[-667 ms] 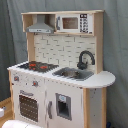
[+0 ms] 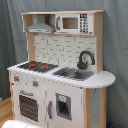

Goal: Play with the kitchen

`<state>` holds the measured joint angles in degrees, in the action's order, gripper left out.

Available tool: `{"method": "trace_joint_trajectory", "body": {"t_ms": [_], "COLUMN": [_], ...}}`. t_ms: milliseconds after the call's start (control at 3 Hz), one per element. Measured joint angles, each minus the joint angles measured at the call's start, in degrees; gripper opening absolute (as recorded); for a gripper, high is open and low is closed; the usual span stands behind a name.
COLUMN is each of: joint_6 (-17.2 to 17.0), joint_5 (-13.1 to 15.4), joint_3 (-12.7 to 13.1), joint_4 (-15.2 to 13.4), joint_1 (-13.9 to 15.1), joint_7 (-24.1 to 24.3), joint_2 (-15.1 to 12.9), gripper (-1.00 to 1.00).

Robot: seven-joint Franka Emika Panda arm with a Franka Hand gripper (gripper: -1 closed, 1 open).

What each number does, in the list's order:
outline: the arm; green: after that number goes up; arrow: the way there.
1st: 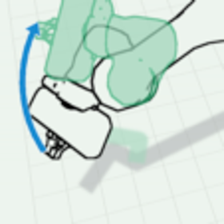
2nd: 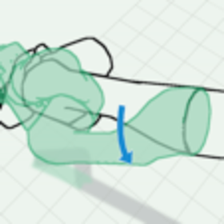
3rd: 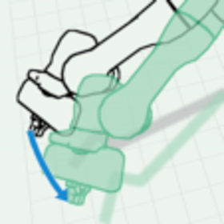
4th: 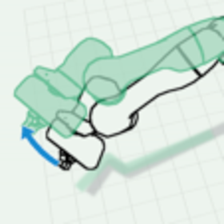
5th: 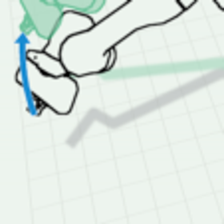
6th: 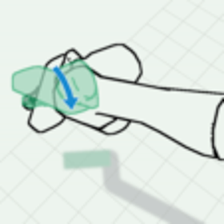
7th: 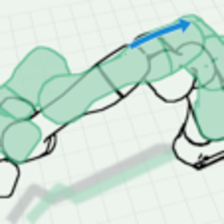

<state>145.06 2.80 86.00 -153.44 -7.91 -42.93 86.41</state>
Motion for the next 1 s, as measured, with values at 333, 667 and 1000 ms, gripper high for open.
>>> {"method": "trace_joint_trajectory", "body": {"t_ms": [333, 667, 1000], "joint_6": [0.0, 0.1, 1.1], "joint_5": [0.1, 0.4, 1.6], "joint_3": [3.6, 4.1, 4.0], "joint_4": [0.8, 2.7, 3.9], "joint_1": [0.1, 1.5, 3.8], "joint_7": [5.0, 10.6, 15.9], "joint_2": [0.0, 0.2, 0.2], "gripper": [1.0, 1.0, 1.0]}}
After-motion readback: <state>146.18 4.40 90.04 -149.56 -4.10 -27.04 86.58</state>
